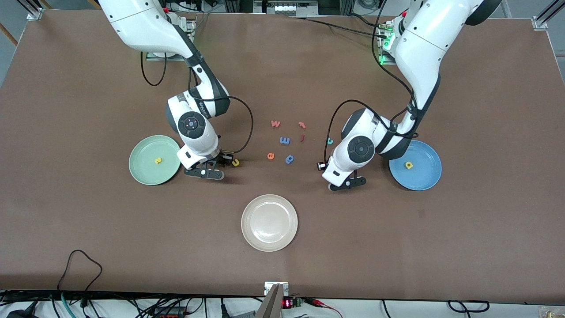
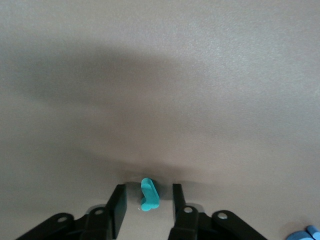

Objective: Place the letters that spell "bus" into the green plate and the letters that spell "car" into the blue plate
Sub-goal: 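Grasp the cyan letter with the left gripper while the right gripper grasps green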

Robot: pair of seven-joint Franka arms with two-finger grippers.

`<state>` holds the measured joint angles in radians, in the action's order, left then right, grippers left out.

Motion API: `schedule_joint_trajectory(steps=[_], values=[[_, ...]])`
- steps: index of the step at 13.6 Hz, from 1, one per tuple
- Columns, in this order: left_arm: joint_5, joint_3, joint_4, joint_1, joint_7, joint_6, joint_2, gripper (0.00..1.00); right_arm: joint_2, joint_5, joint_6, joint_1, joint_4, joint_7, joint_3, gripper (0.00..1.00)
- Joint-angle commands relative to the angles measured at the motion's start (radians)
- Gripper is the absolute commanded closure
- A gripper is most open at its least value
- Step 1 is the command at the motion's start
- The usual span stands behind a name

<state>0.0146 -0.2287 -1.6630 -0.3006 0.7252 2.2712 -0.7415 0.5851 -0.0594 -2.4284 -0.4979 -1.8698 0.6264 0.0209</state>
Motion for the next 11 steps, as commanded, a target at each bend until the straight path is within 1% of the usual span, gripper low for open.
schedule_joint_trajectory(steps=[1, 3, 7, 8, 11], values=[[-0.015, 0.003, 0.012, -0.008, 0.028, -0.004, -0.013, 0.62, 0.024, 0.03, -0.017, -0.008, 0.015, 0.012, 0.007, 0.52], [-0.015, 0.003, 0.012, -0.008, 0.028, -0.004, -0.013, 0.72, 0.039, 0.056, -0.029, -0.008, 0.015, 0.012, 0.007, 0.52], [-0.016, 0.003, 0.011, -0.009, 0.026, -0.004, -0.013, 0.96, 0.047, 0.058, -0.027, -0.008, 0.015, 0.01, 0.007, 0.52], [-0.016, 0.003, 0.011, -0.008, 0.023, -0.007, -0.012, 0.99, 0.051, 0.058, -0.026, -0.01, 0.014, 0.01, 0.007, 0.51], [-0.016, 0.006, 0.012, 0.014, 0.008, -0.038, 0.014, 0.99, 0.048, 0.079, -0.02, -0.013, 0.014, 0.013, 0.005, 0.51]])
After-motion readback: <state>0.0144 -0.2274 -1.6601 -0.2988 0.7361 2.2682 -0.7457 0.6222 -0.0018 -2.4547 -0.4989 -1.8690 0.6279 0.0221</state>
